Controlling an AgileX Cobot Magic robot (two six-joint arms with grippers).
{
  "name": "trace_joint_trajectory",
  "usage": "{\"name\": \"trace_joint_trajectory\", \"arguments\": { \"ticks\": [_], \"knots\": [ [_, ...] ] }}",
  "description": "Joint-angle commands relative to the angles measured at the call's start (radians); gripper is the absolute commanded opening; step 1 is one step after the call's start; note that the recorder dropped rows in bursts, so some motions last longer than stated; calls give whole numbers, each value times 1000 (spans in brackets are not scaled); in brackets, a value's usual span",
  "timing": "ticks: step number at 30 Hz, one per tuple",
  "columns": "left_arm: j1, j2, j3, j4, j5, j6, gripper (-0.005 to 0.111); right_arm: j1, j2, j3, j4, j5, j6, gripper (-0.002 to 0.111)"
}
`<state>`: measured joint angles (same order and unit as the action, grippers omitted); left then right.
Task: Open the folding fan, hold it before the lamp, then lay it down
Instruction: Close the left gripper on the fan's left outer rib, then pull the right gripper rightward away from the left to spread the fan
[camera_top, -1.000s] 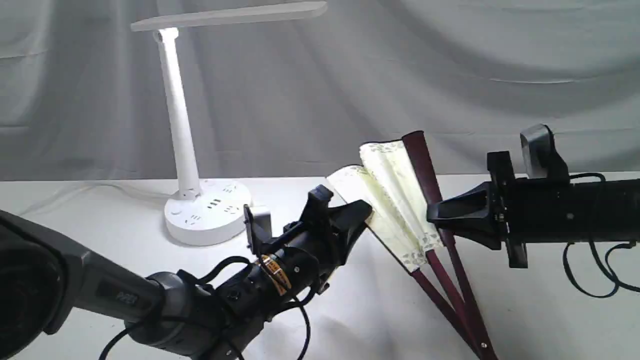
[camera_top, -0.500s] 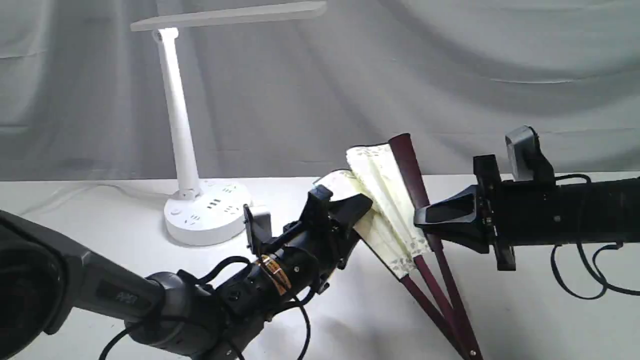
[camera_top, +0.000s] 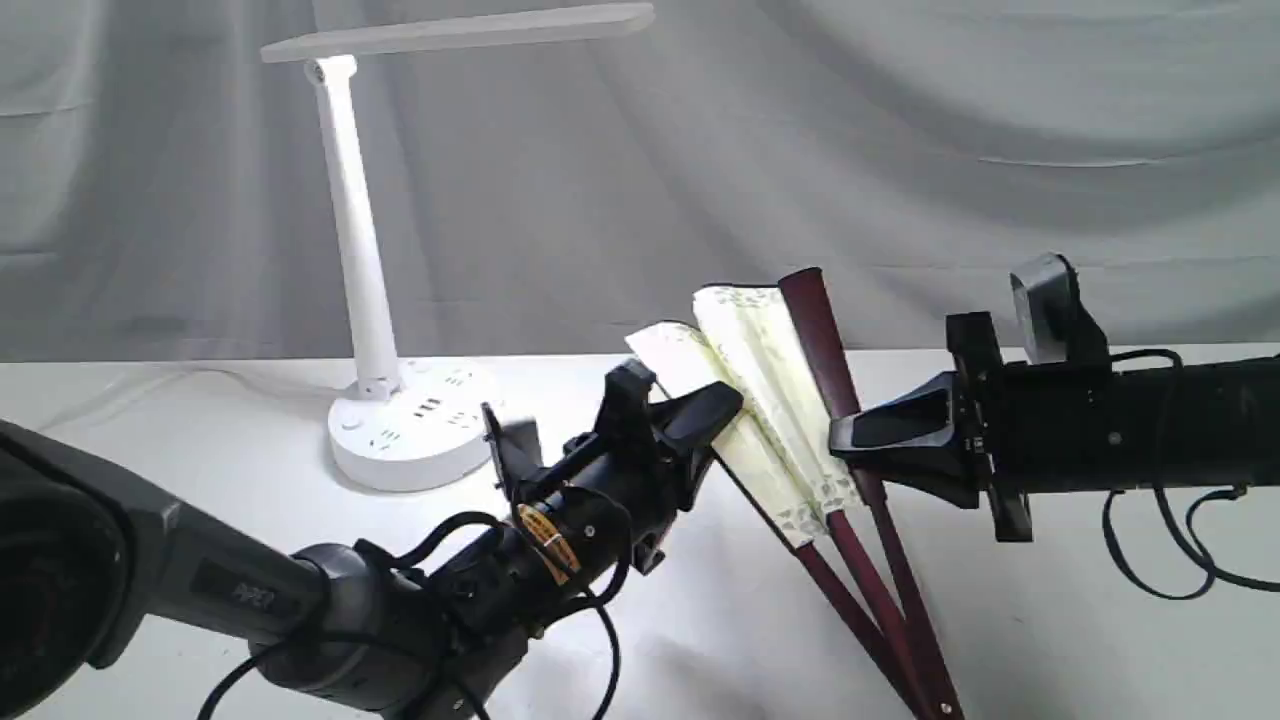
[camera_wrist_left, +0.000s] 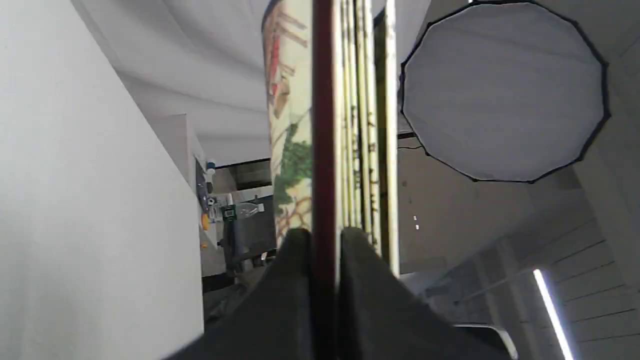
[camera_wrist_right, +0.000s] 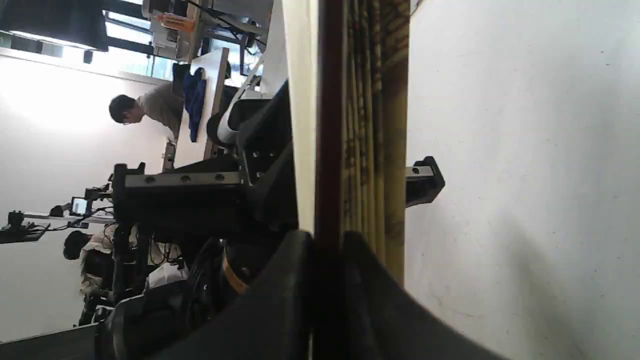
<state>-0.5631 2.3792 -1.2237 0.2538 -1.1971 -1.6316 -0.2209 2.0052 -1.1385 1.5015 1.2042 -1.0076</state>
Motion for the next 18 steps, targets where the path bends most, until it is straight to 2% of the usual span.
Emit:
{"name": "trace_joint_trajectory", "arguments": {
  "ticks": [1, 4, 8, 11, 18],
  "knots": [
    [-6, -1, -4, 4, -24, -65, 0, 1, -13, 2, 5, 17, -13, 0],
    [-6, -1, -4, 12, -24, -92, 0, 1, -13, 2, 19, 17, -17, 6],
    [-6, -1, -4, 60, -24, -130, 0, 1, -13, 2, 31, 17, -17, 24],
    [-6, -1, -4, 97, -24, -175, 0, 1, -13, 0, 34, 17, -17, 32],
    [30, -1, -4, 197, -24, -192, 0, 1, -11, -51, 31, 17, -23, 33]
  ]
}}
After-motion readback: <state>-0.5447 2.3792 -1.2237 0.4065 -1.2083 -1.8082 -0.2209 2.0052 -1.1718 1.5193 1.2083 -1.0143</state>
